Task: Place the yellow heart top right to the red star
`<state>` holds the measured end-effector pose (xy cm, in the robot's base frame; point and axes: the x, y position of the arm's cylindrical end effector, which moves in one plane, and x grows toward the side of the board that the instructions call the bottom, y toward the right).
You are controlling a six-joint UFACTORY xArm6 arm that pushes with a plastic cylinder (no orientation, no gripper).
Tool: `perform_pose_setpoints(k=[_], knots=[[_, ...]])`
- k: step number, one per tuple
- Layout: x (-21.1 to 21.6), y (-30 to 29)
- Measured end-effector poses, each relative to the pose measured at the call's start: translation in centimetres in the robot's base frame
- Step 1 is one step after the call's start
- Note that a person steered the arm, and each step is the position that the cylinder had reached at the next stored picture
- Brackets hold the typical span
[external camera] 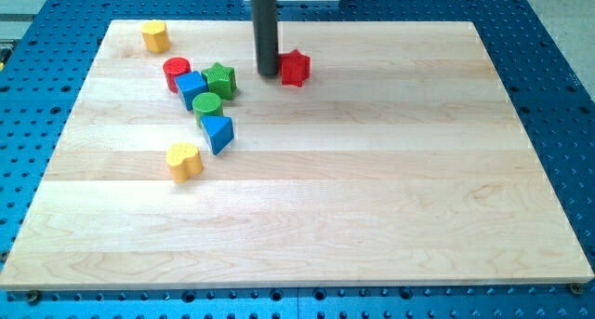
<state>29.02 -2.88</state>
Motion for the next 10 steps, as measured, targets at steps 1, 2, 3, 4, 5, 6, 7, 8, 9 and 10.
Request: perform_pose_setpoints(k=[1,2,3,4,5,6,7,8,9,10], knots=[[-4.4,1.3],[1.6,6.4],[7.2,0.1],[17.0,4.2],[25.1,-3.0],[22.8,-14.4],[20.5,-12.1],[20.7,-4.4],[17.3,-0.6],[11.6,-0.6]])
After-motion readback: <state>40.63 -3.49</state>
